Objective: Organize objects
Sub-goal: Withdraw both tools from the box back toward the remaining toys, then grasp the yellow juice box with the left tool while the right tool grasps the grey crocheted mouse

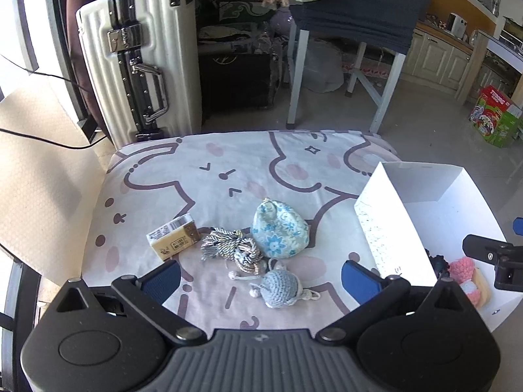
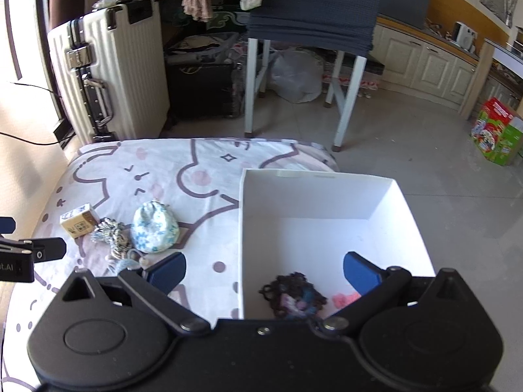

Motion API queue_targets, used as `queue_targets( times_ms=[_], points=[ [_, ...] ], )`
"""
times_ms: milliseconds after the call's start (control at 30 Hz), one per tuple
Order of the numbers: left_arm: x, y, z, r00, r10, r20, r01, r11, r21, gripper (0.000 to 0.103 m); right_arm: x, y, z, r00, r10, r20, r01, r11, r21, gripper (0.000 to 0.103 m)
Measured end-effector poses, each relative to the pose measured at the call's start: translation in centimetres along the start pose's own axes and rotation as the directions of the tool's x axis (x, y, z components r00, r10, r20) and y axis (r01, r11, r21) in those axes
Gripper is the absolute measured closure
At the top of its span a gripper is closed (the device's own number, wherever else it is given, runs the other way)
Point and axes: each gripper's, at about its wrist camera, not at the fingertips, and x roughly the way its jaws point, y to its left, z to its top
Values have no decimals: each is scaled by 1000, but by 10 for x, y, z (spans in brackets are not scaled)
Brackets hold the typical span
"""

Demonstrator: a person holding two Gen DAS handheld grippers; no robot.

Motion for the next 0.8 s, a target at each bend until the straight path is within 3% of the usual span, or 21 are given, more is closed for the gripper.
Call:
queue_targets(
  times_ms=[333,800],
  points=[
    [0,32,-1,998,54,28,-52,998,-45,0,14,40,11,997,80,14,-80,996,-39,0],
    [12,54,11,997,64,43,-60,995,-79,0,31,47,16,993,111,30,-110,993,-48,0]
  ],
)
